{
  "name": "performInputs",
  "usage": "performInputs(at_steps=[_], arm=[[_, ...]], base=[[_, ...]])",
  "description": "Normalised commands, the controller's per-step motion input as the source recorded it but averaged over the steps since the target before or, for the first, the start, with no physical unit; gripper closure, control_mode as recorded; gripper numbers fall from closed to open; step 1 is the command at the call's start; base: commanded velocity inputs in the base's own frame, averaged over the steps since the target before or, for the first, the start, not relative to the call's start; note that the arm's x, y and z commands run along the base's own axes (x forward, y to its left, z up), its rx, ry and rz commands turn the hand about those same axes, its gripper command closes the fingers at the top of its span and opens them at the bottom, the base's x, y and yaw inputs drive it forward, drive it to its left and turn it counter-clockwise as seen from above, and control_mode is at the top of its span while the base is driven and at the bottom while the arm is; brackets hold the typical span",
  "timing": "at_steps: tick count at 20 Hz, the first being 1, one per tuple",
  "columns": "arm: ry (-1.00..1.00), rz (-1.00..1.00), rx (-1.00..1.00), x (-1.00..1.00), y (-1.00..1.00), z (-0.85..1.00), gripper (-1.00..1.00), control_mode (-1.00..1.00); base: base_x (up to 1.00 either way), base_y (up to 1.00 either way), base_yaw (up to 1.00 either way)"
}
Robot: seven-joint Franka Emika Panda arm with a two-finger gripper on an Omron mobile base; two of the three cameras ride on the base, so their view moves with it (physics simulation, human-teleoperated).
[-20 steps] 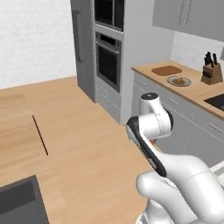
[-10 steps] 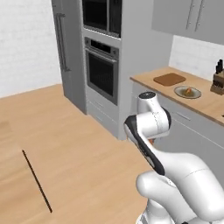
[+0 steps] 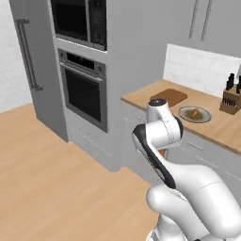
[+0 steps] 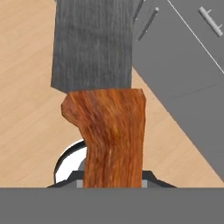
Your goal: Pick up the knife from the drawer and place it on the cutting board. Then place the meat from the plate to the cutting board.
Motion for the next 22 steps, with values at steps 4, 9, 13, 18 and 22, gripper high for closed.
performInputs(at_steps=[4,9,13,18,22], arm=[[0.0,0.0,0.0,0.0,0.0,0.0,1.0,1.0],[0.0,0.0,0.0,0.0,0.0,0.0,1.0,1.0],[0.0,0.0,0.0,0.0,0.0,0.0,1.0,1.0],[0.0,0.0,0.0,0.0,0.0,0.0,1.0,1.0],[0.0,0.0,0.0,0.0,0.0,0.0,1.0,1.0]], base=[[0.86,-0.52,-0.37],[0.76,-0.43,-0.39],[0.64,-0.07,-0.39],[0.46,0.55,-0.36],[0.42,0.87,-0.35]])
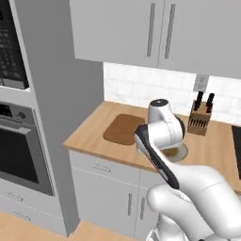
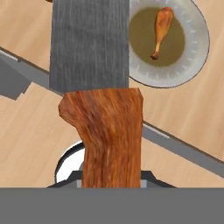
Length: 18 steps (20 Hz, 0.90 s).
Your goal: Pick up the knife from the drawer and place it on the cutting board. Then place the meat from the plate to the cutting board.
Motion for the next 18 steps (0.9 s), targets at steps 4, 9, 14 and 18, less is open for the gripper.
performInputs(at_steps=[4,9,14,18], arm=[[0.0,0.0,0.0,0.0,0.0,0.0,1.0,1.0],[0.0,0.0,0.0,0.0,0.0,0.0,1.0,1.0],[0.0,0.0,0.0,0.0,0.0,0.0,1.0,1.0],[0.0,0.0,0.0,0.0,0.0,0.0,1.0,1.0]], base=[[0.59,0.61,-0.39],[0.41,0.07,-0.44],[0.2,0.0,-0.45],[0.23,0.26,-0.4]])
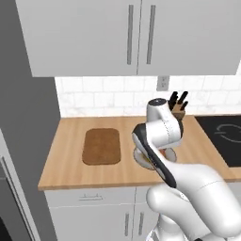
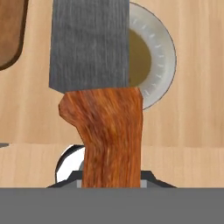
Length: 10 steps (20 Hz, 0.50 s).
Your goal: Pick up the knife from the drawer and place it on the cutting board. Then place the meat from the plate to the cutting board.
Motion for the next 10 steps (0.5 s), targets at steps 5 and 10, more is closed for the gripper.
performInputs(at_steps=[5,10], arm=[[0.0,0.0,0.0,0.0,0.0,0.0,1.0,1.0],[0.0,-0.03,0.0,0.05,0.1,0.0,1.0,-1.0]], base=[[0.23,0.39,-0.35],[0.17,0.37,-0.21]])
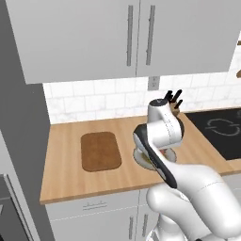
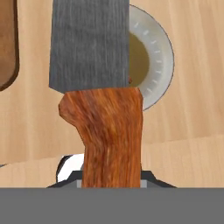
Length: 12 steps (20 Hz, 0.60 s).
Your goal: Pick up the knife from the drawer and place it on the cutting board. Then place the meat from the plate to the cutting board.
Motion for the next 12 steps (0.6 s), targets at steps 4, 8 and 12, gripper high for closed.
performInputs(at_steps=[4,8,12], arm=[[0.01,-0.02,0.0,0.34,0.46,-0.13,1.0,-1.0],[0.06,0.0,0.0,0.46,0.46,-0.19,1.0,-1.0],[0.1,0.0,0.0,0.54,0.6,-0.33,1.0,-1.0]], base=[[0.0,0.0,0.0],[0.0,0.0,0.0],[0.0,0.0,0.0]])
